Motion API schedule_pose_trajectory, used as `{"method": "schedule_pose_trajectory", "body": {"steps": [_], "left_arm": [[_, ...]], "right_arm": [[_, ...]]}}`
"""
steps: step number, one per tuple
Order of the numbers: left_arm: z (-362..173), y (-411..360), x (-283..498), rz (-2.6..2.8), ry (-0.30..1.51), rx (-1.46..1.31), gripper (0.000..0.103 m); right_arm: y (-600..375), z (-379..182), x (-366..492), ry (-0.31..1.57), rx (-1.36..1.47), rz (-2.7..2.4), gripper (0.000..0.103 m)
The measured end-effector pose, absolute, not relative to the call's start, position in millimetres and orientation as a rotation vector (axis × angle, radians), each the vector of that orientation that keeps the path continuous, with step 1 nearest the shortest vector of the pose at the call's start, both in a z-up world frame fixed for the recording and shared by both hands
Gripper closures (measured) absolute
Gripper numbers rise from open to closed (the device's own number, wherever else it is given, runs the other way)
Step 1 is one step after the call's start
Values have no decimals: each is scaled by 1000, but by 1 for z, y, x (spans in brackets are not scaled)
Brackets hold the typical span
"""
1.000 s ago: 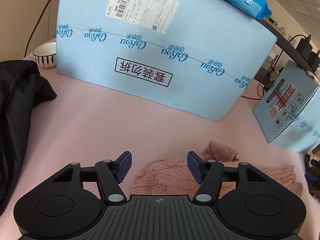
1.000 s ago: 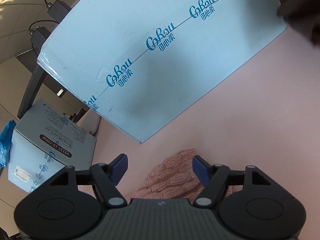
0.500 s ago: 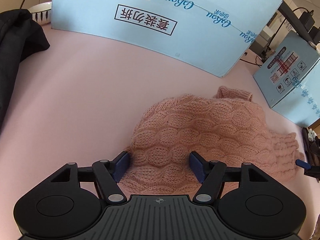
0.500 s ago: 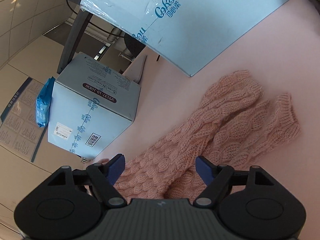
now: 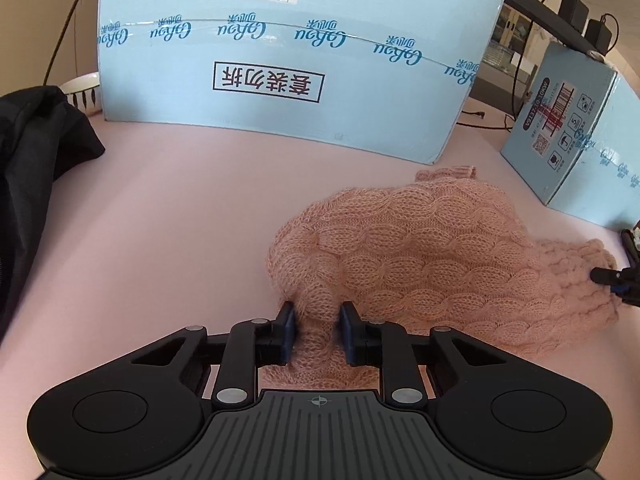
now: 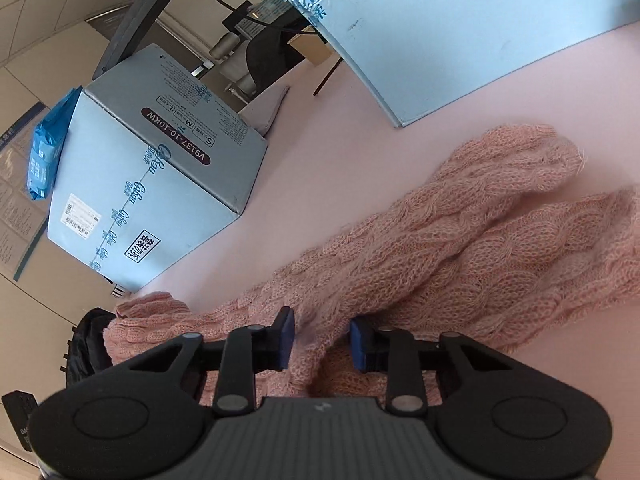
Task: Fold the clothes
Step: 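Grasp the folded sweater with both grippers and pull it straight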
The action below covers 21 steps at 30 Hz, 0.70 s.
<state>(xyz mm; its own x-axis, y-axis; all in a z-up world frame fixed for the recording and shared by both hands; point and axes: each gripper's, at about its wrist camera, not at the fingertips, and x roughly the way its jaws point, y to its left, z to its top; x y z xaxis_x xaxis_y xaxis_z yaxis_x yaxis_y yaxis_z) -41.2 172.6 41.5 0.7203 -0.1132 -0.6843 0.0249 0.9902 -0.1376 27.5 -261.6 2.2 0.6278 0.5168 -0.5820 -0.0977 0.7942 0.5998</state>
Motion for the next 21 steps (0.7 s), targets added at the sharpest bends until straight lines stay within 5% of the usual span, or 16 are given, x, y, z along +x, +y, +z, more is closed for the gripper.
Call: {"method": "schedule_pose_trajectory", "body": {"steps": [12,21], "left_arm": [[76,164,-74,-104,682,-94,94],[35,189,-92,-59,741,-281,95]], "right_arm": [[-271,44,-10,721,526,413,93],[-275,8,-25,816,592,381,93]]}}
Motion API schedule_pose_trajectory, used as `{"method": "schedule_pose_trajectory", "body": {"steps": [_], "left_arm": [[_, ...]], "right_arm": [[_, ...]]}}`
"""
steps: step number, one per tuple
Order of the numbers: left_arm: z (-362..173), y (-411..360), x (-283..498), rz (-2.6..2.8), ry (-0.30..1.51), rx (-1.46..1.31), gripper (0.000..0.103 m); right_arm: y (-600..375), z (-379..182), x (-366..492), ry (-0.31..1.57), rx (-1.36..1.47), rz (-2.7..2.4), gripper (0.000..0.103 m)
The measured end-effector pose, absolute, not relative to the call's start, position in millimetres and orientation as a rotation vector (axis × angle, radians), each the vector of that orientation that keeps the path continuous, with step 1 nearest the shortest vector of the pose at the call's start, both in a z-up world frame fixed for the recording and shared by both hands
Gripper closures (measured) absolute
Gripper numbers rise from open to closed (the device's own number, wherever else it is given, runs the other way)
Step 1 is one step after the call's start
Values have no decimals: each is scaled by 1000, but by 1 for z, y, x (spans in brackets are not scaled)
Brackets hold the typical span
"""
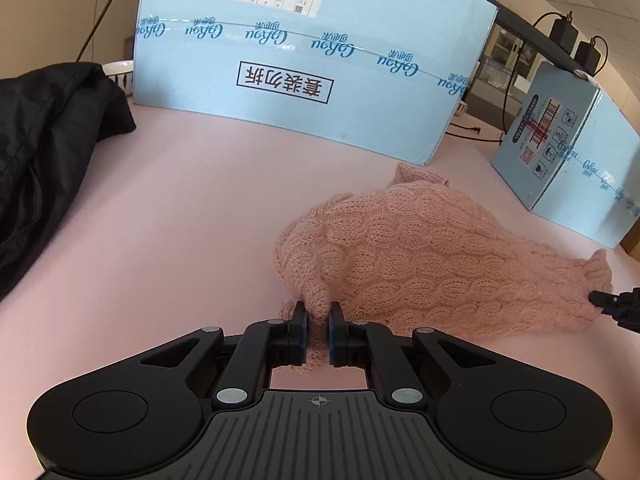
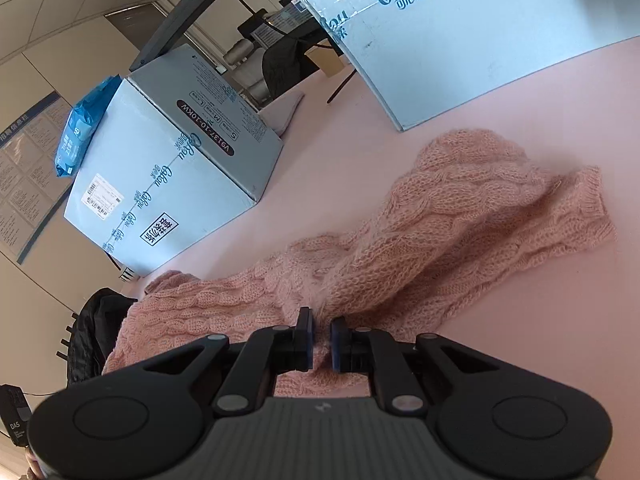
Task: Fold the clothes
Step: 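Grasp the folded sweater with both grippers and pull it straight, then open both grippers and release the folded sweater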
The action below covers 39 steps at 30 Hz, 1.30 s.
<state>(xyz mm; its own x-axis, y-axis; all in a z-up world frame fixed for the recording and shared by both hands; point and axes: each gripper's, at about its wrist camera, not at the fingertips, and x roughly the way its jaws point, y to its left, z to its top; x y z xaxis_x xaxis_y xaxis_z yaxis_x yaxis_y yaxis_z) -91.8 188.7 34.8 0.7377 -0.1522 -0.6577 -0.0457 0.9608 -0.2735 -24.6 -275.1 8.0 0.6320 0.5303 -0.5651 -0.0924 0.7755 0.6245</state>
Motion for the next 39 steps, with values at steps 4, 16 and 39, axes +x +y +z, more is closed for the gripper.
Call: {"method": "schedule_pose_trajectory", "body": {"steps": [4,16,39], "left_arm": [[25,191,-102,-65,701,-327,92],[53,200,-134,-67,535,-409,69],[14,95,-35,-341,740,-437,52]], "right_arm": [[-283,-8,-27,850,649,383,92],[-328,-12,-62,763,899,347,31],[-322,-18,-14,624,957,94,0]]}}
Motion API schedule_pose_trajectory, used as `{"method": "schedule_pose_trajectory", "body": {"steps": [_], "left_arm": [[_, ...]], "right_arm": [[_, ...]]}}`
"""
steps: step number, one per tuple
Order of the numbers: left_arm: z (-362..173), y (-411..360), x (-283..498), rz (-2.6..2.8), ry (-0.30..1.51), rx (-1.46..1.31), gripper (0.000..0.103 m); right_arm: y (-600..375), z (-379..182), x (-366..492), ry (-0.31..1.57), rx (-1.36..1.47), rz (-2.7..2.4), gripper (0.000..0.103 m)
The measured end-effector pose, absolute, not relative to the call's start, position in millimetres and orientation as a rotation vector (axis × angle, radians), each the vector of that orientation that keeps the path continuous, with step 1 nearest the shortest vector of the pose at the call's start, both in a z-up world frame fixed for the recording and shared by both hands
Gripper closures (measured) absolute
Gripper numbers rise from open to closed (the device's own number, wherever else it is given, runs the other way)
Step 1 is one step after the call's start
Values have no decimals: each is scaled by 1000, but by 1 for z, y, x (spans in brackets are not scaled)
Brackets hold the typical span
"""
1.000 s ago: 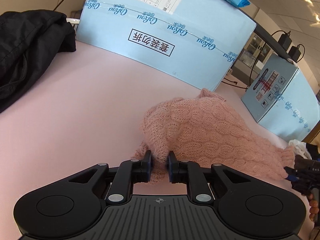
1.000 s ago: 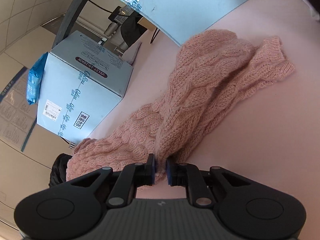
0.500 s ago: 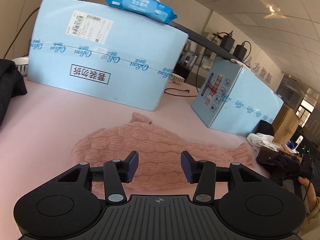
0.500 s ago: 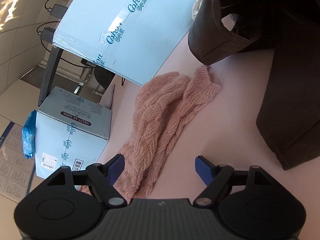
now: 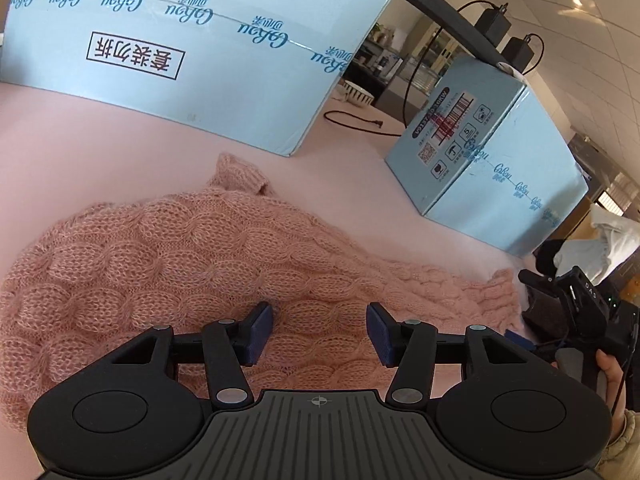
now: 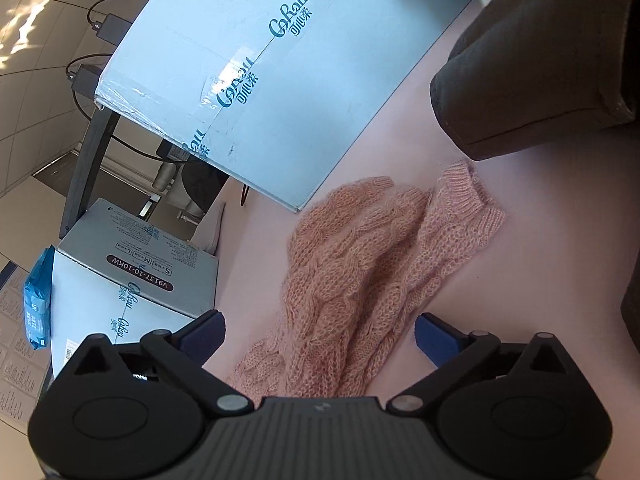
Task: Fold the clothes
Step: 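Open both grippers and release the folded sweater, then grasp the end of the pink sweater with the right gripper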
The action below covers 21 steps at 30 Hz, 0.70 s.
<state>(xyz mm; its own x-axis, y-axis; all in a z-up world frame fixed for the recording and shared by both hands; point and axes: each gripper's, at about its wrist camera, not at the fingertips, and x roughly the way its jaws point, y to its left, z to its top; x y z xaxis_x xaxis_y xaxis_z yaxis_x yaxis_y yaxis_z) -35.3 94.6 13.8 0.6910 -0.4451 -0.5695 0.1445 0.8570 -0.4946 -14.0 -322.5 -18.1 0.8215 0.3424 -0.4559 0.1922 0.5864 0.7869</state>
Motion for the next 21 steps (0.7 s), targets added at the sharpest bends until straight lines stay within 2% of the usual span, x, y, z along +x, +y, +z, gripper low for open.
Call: {"method": "schedule_pose_trajectory", "body": {"steps": [10,21], "left_arm": [[5,104,-31,-365,764,-504,52],[6,97,-34,-359,747,-441,51]], "right_arm": [[-310,-16,5,605,881,95,0],[-298,-15,15,601,819,117,1]]}}
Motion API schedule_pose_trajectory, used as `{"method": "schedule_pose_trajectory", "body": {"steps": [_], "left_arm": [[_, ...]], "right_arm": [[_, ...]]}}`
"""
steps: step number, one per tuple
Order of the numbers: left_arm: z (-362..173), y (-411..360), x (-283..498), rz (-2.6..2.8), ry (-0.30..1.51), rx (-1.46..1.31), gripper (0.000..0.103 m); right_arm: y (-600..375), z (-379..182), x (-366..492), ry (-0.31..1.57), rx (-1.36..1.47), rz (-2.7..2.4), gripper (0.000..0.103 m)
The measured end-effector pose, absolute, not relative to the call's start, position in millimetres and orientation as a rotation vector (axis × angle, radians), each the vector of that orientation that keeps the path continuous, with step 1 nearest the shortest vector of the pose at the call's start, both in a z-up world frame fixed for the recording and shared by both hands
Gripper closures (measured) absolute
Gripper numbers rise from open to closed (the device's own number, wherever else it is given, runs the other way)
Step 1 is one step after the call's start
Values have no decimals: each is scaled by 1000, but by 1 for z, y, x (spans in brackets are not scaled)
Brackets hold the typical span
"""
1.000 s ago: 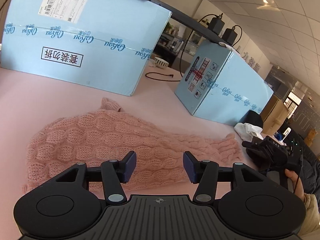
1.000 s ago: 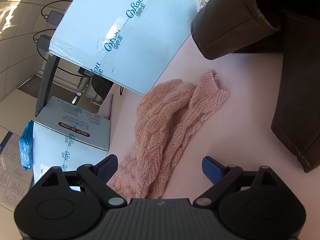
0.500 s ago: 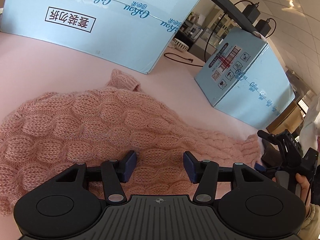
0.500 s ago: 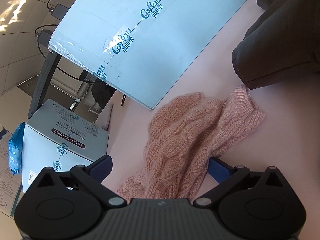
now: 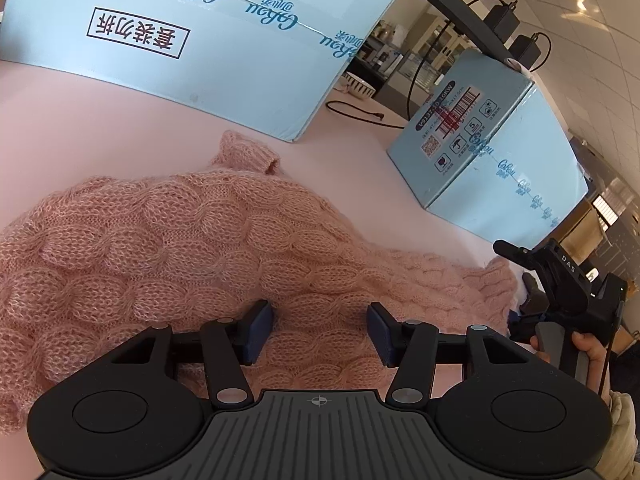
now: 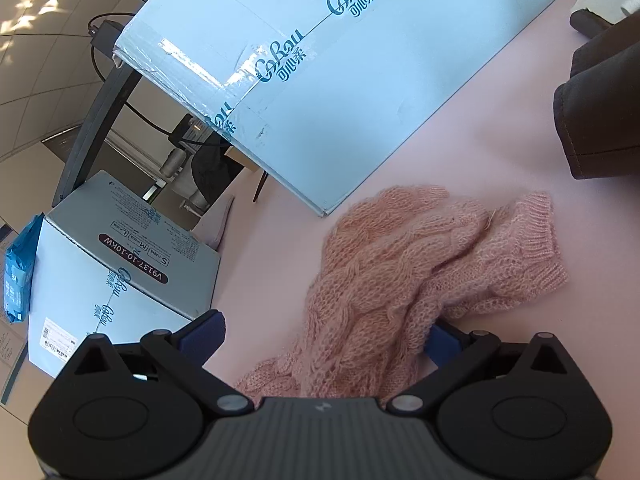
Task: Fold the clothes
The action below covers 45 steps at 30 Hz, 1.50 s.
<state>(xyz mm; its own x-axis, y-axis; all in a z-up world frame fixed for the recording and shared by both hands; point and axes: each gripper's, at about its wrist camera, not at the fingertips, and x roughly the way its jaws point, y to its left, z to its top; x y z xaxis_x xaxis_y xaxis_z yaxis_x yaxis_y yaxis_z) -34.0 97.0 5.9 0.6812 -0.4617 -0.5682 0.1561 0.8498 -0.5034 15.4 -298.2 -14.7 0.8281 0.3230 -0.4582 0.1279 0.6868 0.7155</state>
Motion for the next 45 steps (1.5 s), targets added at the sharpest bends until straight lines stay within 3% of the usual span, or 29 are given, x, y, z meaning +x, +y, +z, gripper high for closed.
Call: {"method": "schedule_pose_trajectory", "body": {"steps": [3,8,11,17,29,36,45], "left_arm": [[6,97,-34,-358,746,-439,50],[7,92,-33,-356,739,-423,50],[6,93,-35,-353,736,-434,50],[5,96,-35,-359,740,-451,50],[4,98,-33,-361,743,-454,49],[6,90,-30,-375,747,-426,38],[6,86,-29,-379,747,-427,36]], "right_arm": [[-297,-15,14,606,805,104,15],[-301,-20,16,624,814,82,59],[-303,-25,19,638,837,87,76],[-306,-29,17,637,867,85,81],[-312,-31,14,642,914,95,83],[-318,-31,14,648,951,95,83],[-327,-28,9,635,957,93,84]]}}
